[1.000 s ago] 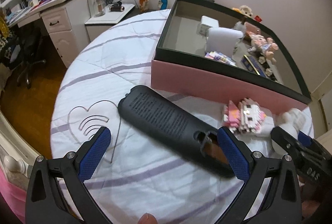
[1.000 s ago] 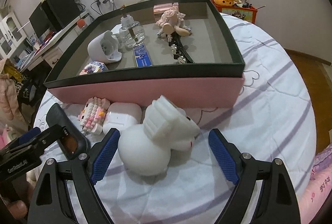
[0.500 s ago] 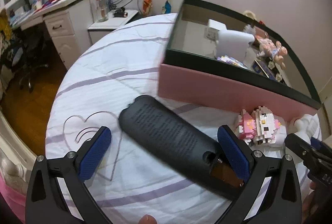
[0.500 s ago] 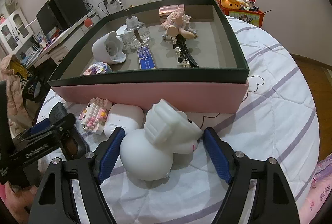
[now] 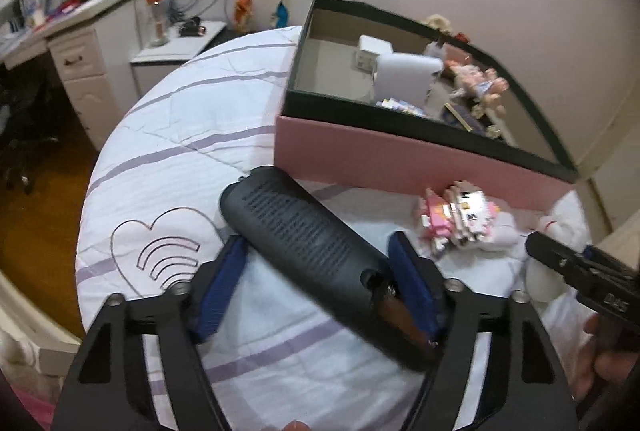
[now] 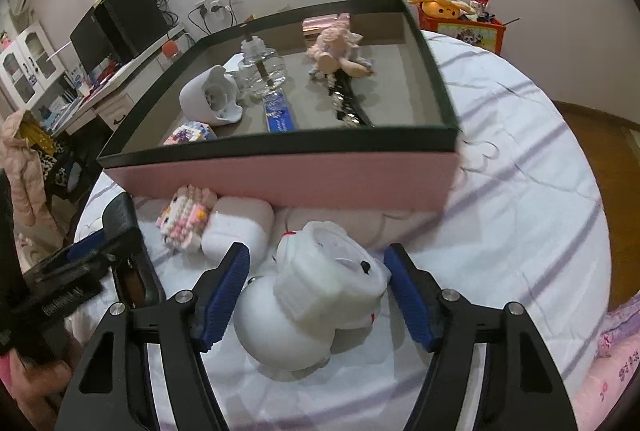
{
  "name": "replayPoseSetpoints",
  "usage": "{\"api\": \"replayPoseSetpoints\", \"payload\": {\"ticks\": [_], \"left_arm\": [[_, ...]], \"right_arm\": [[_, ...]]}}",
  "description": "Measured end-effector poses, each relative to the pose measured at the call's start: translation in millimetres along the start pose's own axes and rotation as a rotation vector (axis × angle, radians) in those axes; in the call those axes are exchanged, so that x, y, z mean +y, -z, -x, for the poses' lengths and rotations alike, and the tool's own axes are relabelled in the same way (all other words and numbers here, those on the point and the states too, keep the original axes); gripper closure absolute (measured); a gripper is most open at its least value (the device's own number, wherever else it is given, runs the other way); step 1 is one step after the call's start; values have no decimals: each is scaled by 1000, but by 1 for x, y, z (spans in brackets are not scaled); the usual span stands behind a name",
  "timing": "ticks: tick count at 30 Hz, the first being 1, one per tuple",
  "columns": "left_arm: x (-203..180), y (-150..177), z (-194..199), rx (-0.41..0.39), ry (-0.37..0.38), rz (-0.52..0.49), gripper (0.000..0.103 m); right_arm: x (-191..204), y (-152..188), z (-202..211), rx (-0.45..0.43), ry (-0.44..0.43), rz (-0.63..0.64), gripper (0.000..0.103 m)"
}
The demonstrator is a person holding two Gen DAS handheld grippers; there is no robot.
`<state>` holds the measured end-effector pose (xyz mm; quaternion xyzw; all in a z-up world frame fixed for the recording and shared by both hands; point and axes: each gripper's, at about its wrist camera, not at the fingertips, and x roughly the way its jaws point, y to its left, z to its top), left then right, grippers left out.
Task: Organize rigid objects
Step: 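Grasp the black remote with the left tool while the right tool grasps the white figure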
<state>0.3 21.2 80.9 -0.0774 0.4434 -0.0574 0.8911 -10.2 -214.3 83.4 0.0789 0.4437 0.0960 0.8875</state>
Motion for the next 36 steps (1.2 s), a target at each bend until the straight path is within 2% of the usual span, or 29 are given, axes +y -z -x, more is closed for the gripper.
{"api": "replayPoseSetpoints", "payload": {"ticks": [1, 3, 5, 8, 10, 13, 15, 17, 19, 21, 26, 29, 30, 32, 33, 34, 35, 36], "left_arm": [[2, 0, 4, -2, -2, -4, 39], [6, 0, 8, -14, -93, -15, 35], [8, -1, 5, -9, -142, 15, 0], [7, 4, -3, 27, -102, 126, 0], [-4, 4, -7, 39, -110, 124, 0], [-19, 5, -14, 30, -182, 149, 0], [-35, 12, -22, 8, -264, 120, 0], [-43, 17, -24, -13, -281, 101, 0], [-37, 17, -23, -5, -223, 93, 0], [-33, 18, -22, 9, -199, 49, 1], [-21, 24, -8, 9, -114, -63, 17], [-12, 25, 0, 8, -67, -103, 26], [-9, 24, 1, 9, -53, -105, 26], [-8, 22, 1, 11, -58, -118, 21], [-9, 21, -1, 7, -88, -111, 18], [-10, 20, -4, 9, -114, -104, 5], [-13, 20, -9, 18, -138, -99, 0], [-18, 18, -14, 24, -169, -109, 0]], "right_arm": [[-1, 1, 2, 1, 1, 0, 32], [-4, 3, 5, 4, 4, -2, 32], [-4, 3, 6, 4, 8, 0, 32], [0, 1, 2, 6, 20, 9, 32], [4, 1, 0, 11, 23, 18, 32], [4, 2, -1, 11, 24, 18, 32], [4, 2, -1, 12, 24, 15, 32], [4, 2, -2, 13, 26, 19, 32], [3, 2, -2, 14, 22, 20, 32], [2, 2, -1, 16, 18, 20, 32], [2, 4, 1, 22, 2, 29, 34], [1, 4, 4, 17, -9, 29, 47], [1, 4, 5, 16, -10, 29, 48], [1, 4, 5, 19, -7, 28, 48], [1, 4, 4, 22, -5, 25, 48], [2, 3, 3, 22, -3, 24, 48], [3, 3, 2, 22, 2, 26, 48], [6, 3, 1, 23, 10, 32, 48]]}}
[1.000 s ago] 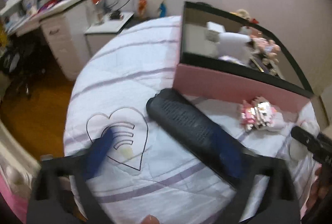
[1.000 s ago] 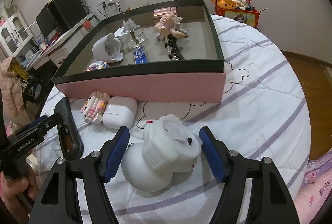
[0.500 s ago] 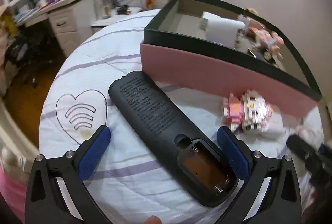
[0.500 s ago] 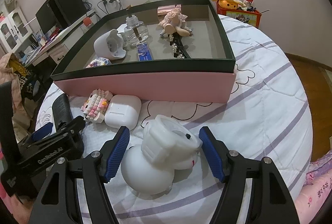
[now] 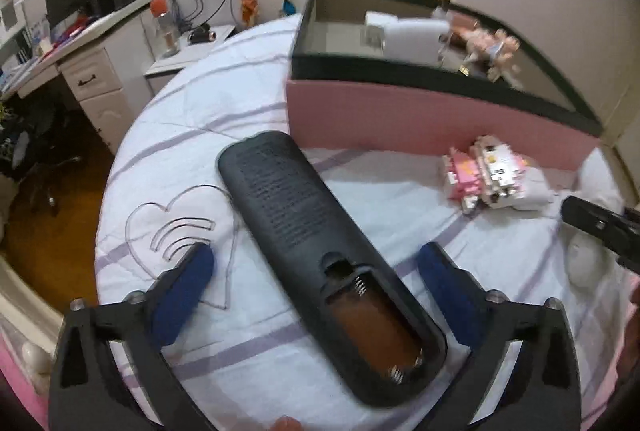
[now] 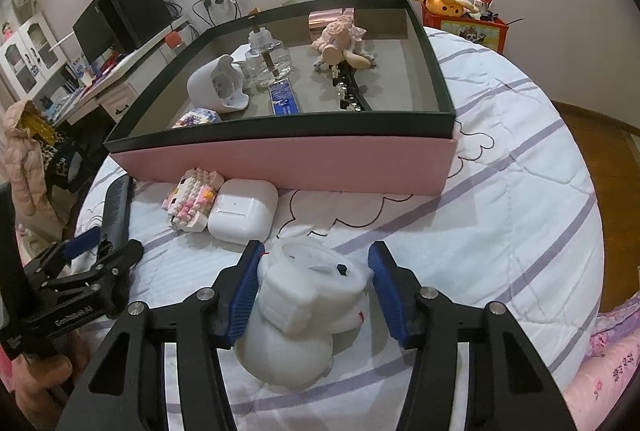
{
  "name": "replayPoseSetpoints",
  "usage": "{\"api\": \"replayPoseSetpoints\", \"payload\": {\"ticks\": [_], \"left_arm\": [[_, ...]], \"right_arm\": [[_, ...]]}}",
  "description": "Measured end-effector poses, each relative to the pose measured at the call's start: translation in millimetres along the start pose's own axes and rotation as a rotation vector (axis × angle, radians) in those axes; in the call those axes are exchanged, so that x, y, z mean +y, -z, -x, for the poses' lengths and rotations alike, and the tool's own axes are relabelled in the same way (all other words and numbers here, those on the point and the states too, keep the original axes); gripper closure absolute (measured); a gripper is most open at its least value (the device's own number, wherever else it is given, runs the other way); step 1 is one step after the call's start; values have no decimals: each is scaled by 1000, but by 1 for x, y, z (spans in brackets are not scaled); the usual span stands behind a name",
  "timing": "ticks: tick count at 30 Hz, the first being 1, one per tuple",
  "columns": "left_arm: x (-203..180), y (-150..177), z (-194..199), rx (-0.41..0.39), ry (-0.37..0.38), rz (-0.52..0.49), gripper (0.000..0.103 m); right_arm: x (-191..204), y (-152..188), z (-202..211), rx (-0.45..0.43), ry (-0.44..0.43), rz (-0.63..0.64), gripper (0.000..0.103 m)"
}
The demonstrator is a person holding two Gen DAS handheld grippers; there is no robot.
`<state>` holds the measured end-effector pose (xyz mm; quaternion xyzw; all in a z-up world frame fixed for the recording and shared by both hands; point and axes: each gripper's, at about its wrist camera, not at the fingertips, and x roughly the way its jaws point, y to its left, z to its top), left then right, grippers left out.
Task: Organize rigid objects
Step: 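Grasp the black remote with the left tool while the right tool grasps the white figure, then lift the remote with the left tool while the right tool carries the white figure into the box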
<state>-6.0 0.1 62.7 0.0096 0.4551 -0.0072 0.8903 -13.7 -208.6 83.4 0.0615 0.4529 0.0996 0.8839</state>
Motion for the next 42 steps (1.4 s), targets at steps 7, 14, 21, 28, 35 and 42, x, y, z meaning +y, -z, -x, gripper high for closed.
{"api": "replayPoseSetpoints", "payload": {"ticks": [7, 14, 21, 28, 35, 42], "left_arm": [[12, 4, 8, -20, 15, 56, 27], [38, 9, 21, -29, 86, 85, 56], [40, 7, 27, -46, 69, 55, 59], [26, 7, 11, -27, 9, -46, 23], [40, 2, 15, -22, 60, 40, 59], [43, 6, 27, -37, 85, 46, 59]], "right_arm": [[13, 7, -3, 16, 31, 54, 48], [13, 19, 8, 11, 11, 47, 48], [5, 18, 21, -13, -11, 26, 48], [11, 23, 10, 29, 22, 71, 47], [10, 29, 13, 29, 11, 76, 49], [6, 28, 24, 12, -28, 44, 50]]}}
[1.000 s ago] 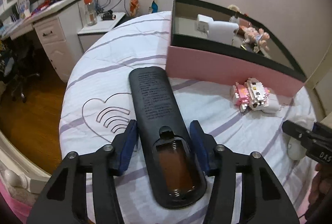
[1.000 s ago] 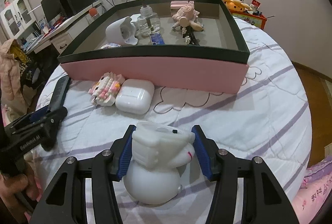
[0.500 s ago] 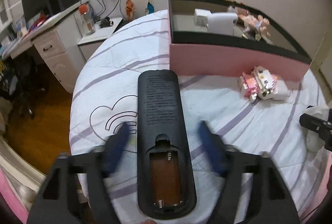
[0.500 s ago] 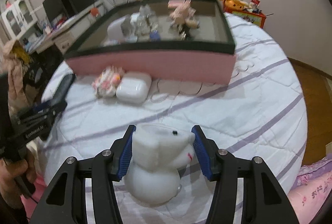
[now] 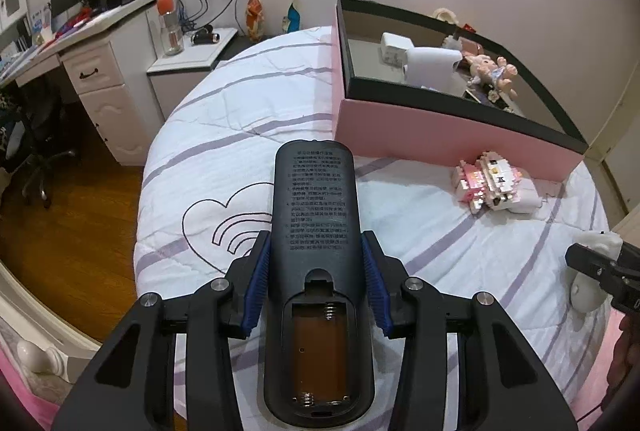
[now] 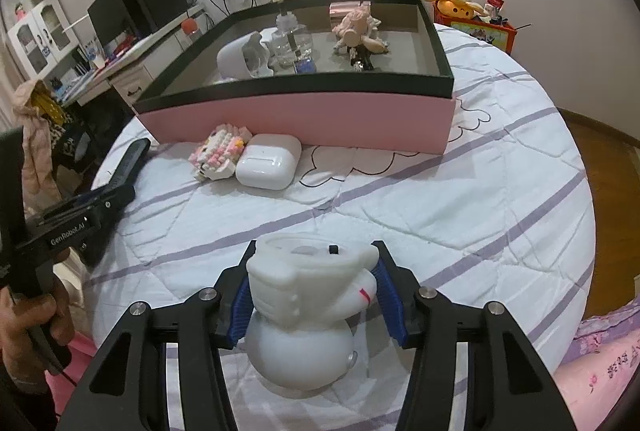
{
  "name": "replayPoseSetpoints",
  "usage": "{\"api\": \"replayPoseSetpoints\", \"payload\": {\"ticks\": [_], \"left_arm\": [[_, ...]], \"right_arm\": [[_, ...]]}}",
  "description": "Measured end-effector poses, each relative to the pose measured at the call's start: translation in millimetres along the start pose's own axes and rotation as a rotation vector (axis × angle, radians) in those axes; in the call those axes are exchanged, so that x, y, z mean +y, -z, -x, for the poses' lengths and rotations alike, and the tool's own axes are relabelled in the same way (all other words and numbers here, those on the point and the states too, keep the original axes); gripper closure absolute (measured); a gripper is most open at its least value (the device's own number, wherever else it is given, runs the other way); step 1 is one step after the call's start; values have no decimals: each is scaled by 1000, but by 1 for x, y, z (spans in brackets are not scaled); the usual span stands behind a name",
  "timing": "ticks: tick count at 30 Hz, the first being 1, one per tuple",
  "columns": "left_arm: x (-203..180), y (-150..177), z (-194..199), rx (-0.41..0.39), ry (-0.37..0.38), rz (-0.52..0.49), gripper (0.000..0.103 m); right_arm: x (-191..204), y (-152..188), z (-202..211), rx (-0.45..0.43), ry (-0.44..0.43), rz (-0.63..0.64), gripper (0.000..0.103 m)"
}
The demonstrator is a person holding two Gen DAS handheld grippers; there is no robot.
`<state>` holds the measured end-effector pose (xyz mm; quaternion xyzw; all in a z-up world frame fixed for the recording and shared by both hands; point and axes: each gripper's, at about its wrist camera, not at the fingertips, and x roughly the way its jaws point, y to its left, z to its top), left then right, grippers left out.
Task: Organize rigid objects
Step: 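Lift the remote with the left tool while the right tool carries the white figure into the box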
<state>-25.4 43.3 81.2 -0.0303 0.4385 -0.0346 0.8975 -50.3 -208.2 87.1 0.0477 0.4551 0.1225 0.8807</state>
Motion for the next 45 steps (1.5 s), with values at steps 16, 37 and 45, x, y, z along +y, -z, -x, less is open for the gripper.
{"api": "replayPoseSetpoints", "payload": {"ticks": [16, 37, 45], "left_arm": [[-5, -36, 55, -121, 22, -17, 59], [-78, -154, 19, -168, 131, -132, 59], [-87, -175, -53, -55, 106, -110, 59]], "right_arm": [[5, -26, 18, -60, -44, 12, 50], [3, -146, 25, -198, -30, 66, 50], [-5, -159, -43, -68, -11, 40, 50]]}}
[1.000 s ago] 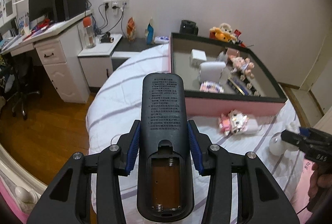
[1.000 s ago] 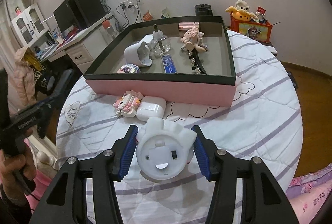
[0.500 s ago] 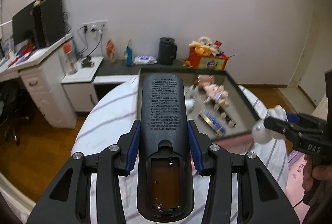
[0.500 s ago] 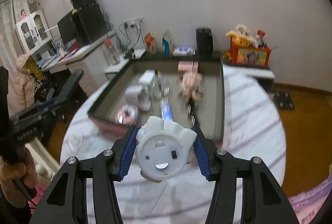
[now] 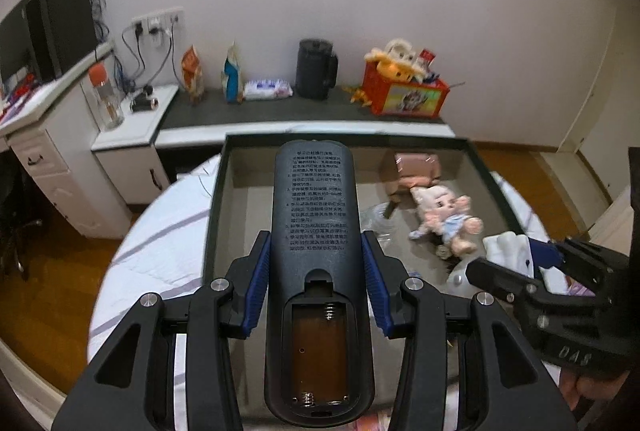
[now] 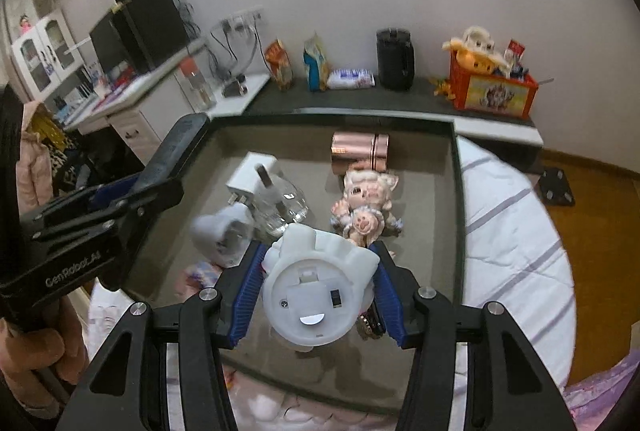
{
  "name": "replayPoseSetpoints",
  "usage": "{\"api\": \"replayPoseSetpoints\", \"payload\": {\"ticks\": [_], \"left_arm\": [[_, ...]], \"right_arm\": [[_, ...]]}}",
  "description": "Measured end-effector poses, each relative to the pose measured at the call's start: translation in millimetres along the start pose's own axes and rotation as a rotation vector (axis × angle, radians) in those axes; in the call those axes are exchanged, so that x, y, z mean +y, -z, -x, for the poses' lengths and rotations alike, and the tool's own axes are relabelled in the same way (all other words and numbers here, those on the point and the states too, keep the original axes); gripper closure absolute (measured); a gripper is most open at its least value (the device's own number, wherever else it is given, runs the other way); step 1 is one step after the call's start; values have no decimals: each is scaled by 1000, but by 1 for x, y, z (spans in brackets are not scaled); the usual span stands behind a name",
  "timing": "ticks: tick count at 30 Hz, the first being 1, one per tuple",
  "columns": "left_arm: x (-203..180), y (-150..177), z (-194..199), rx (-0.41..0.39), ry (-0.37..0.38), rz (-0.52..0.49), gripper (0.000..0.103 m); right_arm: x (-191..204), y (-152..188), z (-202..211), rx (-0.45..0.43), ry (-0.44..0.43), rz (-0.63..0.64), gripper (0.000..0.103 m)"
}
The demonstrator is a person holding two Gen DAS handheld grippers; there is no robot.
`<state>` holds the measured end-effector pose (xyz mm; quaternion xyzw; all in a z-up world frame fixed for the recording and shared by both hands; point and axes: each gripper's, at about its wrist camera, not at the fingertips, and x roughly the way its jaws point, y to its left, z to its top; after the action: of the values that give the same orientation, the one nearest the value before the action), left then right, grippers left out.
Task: Organize rigid objects
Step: 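Lift the remote with the left tool while the right tool carries the white figure into the box, then open both tools, releasing the remote and white figure into the box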
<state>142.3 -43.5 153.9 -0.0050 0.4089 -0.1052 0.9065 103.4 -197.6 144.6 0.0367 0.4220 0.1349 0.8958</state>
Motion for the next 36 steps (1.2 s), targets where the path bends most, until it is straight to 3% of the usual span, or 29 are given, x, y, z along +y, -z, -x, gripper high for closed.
{"api": "replayPoseSetpoints", "payload": {"ticks": [6, 7, 8, 9, 11, 13, 20, 28, 36], "left_arm": [[-2, 8, -24, 51, -23, 0, 58], [-3, 8, -24, 49, -32, -5, 54], [-4, 9, -22, 45, -38, -10, 45], [-5, 9, -20, 41, -49, -12, 37], [-4, 10, -12, 20, -72, -12, 6], [-4, 11, 1, -11, -71, -10, 1], [-9, 15, 53, -90, -92, -32, 0], [-9, 51, 121, -166, -72, -23, 0], [-4, 101, 156, -155, -49, 24, 0]], "right_arm": [[-5, 4, -25, 56, 59, 3, 48], [-4, 5, -26, 54, 77, 9, 44], [-4, 5, -26, 54, 92, 11, 37], [-4, 5, -26, 50, 103, 11, 21], [-5, 5, -21, 33, 115, 10, 19], [-4, 7, -17, 31, 124, 8, 18], [-5, 11, 23, -70, 127, -58, 15], [9, 31, 101, -230, 120, -98, 15], [22, 76, 138, -250, 150, -90, 14]]}}
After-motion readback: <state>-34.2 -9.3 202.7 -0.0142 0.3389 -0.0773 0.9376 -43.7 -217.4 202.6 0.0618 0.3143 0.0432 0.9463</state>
